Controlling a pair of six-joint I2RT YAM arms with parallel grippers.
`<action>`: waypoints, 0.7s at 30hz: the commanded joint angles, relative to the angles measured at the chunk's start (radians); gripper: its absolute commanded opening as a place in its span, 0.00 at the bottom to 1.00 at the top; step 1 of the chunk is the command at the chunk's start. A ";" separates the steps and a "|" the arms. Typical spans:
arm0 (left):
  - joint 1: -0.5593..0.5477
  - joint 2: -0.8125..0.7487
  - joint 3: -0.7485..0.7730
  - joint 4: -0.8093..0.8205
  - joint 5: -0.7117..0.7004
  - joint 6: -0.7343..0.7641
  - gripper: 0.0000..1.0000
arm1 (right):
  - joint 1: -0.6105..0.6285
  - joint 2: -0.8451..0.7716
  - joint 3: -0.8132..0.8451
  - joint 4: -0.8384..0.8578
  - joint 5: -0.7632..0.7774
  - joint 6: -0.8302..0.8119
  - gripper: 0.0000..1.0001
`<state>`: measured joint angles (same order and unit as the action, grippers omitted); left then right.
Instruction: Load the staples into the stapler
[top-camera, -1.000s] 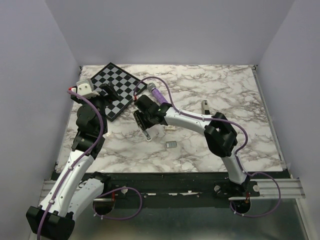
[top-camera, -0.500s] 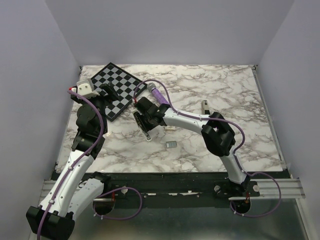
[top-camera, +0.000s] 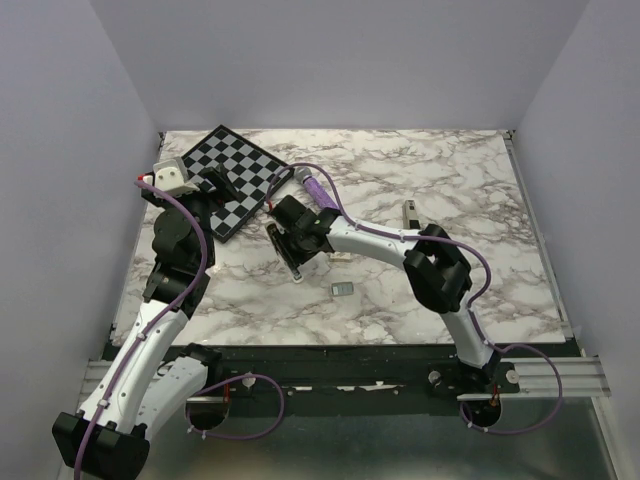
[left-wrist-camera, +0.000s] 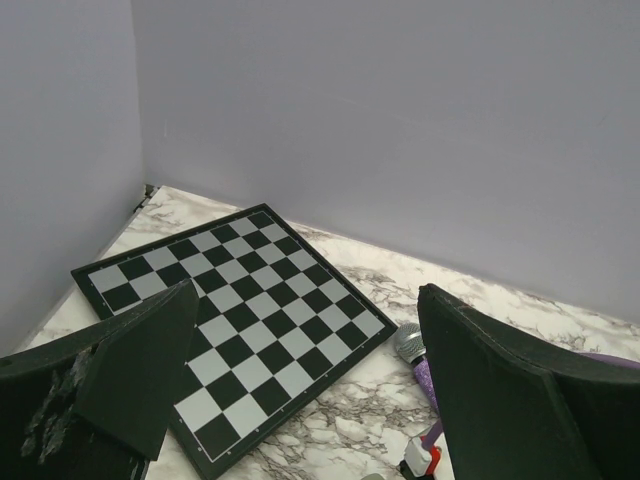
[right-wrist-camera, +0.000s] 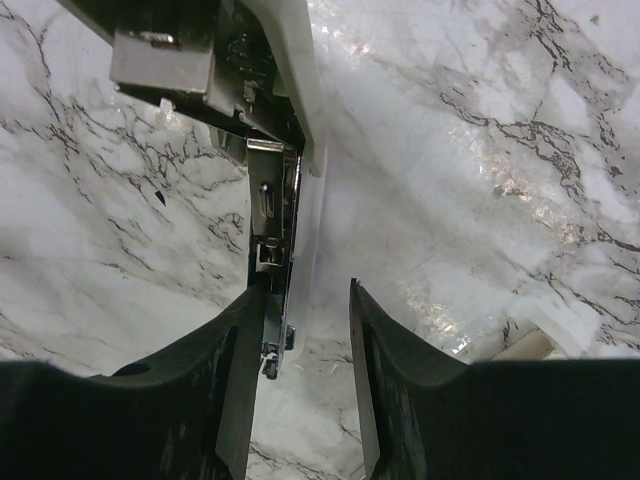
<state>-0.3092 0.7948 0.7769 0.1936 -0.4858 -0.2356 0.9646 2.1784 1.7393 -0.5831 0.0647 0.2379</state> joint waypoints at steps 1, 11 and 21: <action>0.005 -0.006 -0.010 0.026 -0.004 0.004 0.99 | 0.000 -0.037 -0.032 -0.060 -0.025 -0.015 0.47; 0.004 0.004 -0.011 0.027 0.010 -0.004 0.99 | 0.000 -0.106 -0.075 -0.034 -0.034 -0.020 0.47; 0.005 0.078 0.015 -0.017 0.041 -0.034 0.99 | 0.011 -0.327 -0.434 0.374 -0.043 -0.080 0.47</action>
<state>-0.3088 0.8364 0.7765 0.1967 -0.4782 -0.2447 0.9657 1.9030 1.3891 -0.4049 0.0311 0.1879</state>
